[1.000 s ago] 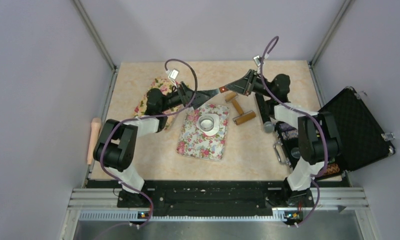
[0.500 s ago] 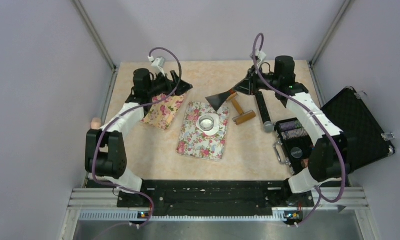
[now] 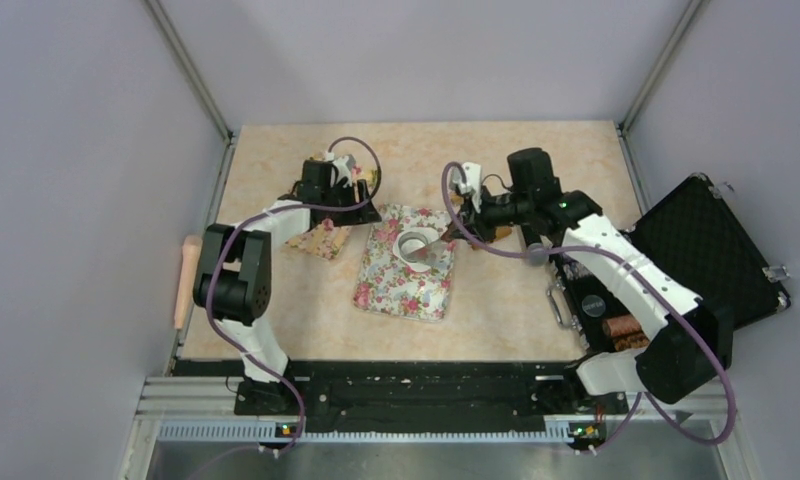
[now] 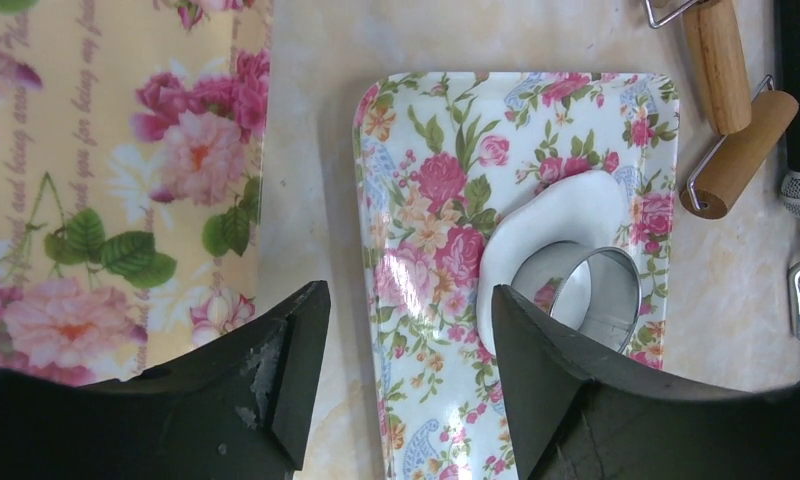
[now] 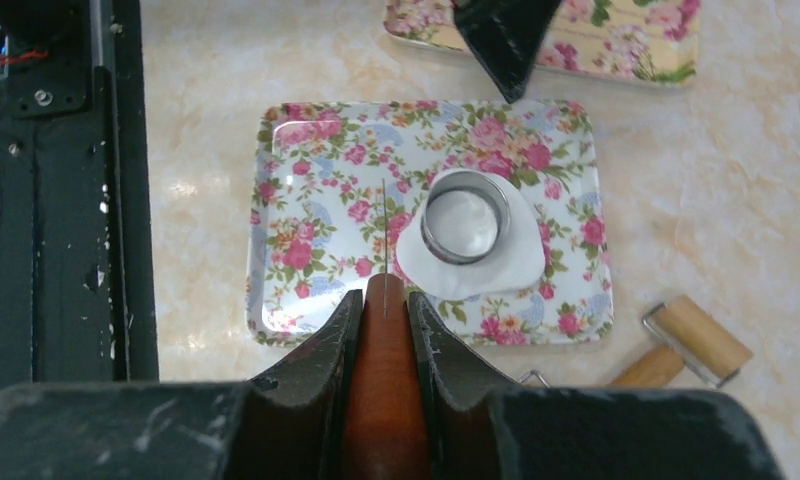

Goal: Roll out the dumpling wrappers from the dough
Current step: Remove the dumpling wrapper from the work surface.

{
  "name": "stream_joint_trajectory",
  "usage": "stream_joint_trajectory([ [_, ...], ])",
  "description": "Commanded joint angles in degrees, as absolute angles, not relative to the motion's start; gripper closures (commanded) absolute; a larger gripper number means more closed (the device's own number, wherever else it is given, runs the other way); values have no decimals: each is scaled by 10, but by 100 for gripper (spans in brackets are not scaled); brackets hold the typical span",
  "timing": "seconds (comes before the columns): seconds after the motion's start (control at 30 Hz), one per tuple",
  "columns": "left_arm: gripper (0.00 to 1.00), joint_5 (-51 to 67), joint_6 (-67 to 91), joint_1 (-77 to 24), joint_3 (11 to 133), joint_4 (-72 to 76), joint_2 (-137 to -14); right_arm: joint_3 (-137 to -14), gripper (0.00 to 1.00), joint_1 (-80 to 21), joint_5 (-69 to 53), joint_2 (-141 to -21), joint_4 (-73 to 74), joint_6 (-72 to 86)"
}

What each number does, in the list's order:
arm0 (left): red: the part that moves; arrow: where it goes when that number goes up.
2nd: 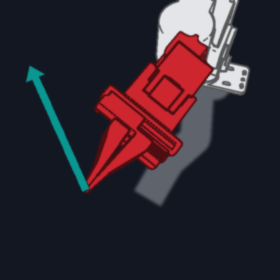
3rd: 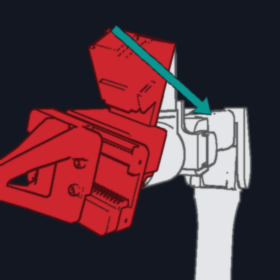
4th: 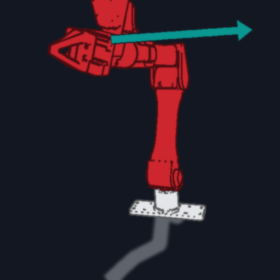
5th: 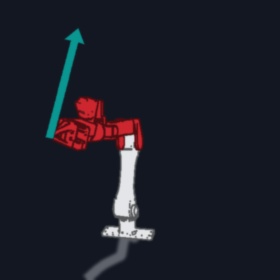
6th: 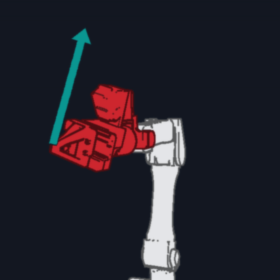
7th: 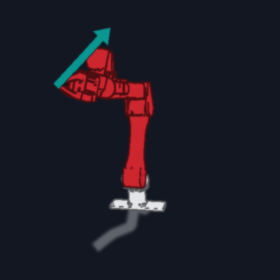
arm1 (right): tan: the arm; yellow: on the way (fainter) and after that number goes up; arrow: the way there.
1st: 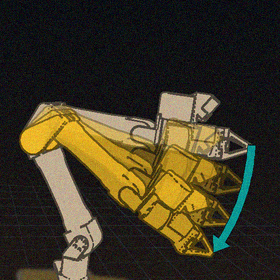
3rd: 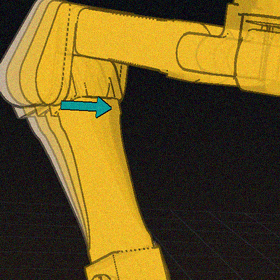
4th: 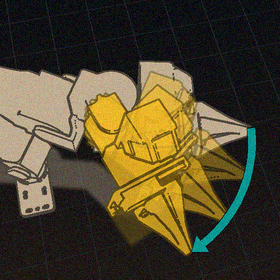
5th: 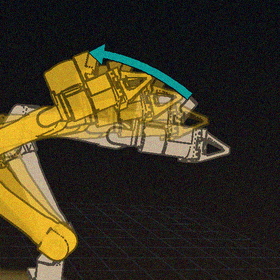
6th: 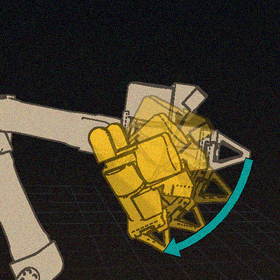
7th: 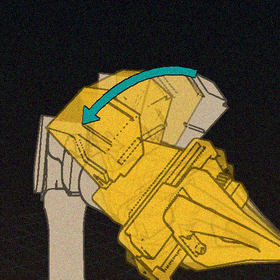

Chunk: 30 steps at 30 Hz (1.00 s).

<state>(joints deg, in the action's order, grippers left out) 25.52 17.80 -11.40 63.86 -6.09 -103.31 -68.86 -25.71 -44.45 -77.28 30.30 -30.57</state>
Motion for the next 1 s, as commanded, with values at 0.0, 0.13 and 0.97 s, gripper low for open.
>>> stream_joint_trajectory([
  [0.0,37,232,157,-124,672,-65,-1033,-675,100,-327,-420,-751,270,-377],
  [0.13,37,214,145,-137,692,-91,-1059,-655,100,-380,-369,-762,201,-372],
  [0.97,74,205,133,-141,740,-153,-1123,-759,100,-467,-235,-905,158,-385],
])
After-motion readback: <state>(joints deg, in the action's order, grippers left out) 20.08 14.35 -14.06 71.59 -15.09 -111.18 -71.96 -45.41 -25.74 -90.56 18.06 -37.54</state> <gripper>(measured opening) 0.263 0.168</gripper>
